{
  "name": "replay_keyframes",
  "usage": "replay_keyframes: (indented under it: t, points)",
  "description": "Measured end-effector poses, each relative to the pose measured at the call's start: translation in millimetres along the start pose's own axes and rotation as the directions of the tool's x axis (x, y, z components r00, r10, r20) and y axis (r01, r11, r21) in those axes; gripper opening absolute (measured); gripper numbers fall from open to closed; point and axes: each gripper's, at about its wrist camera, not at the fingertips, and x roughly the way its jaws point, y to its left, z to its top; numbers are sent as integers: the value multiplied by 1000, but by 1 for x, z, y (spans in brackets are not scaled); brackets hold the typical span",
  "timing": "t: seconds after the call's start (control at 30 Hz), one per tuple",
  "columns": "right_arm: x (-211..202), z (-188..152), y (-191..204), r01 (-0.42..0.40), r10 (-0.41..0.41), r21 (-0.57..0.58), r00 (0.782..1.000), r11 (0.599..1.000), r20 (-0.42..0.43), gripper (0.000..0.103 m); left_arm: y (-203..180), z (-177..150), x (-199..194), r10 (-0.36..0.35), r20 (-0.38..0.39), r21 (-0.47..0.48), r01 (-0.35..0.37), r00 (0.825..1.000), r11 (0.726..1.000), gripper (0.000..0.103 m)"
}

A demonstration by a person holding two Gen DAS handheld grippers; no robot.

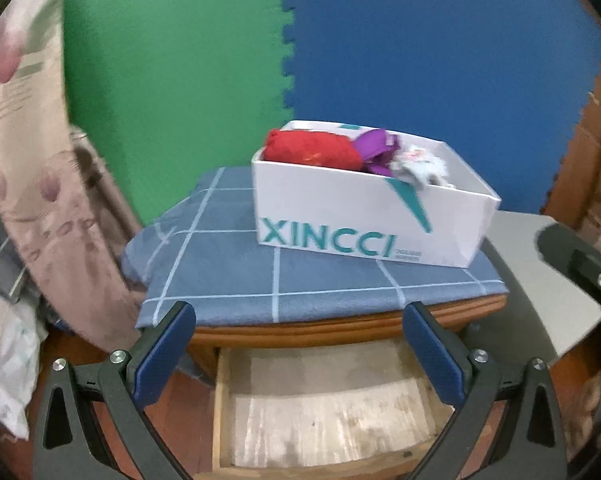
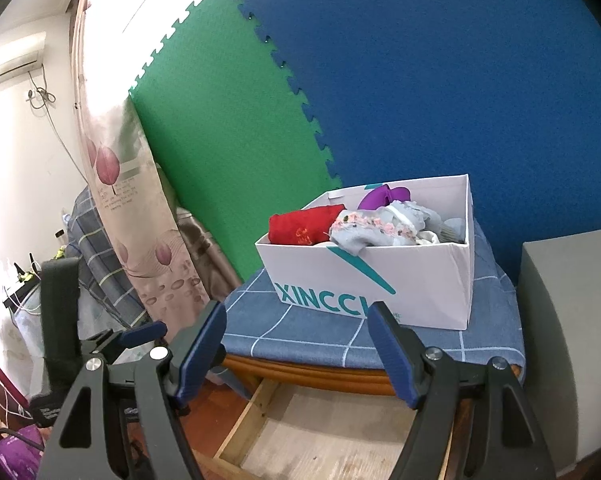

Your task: Take underwear out of drawer

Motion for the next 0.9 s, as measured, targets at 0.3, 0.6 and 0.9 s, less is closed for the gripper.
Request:
replay_keyframes:
  t: [0.3,0.6,0.9]
  points:
    - [-1,0,-1,-2,2,-3,1000,1000,-10,75,-2,-3,8,48,-34,19,-47,998,999,103]
    - [-2,0,-1,-7,7,-2,1000,1000,-7,75,-5,-5,11,34,-51,30,-33,998,999,103]
    - [-3,0,-1,0,0,-10,1000,1000,-1,75,-6,-5,11,21,-55,33,-20,998,999,103]
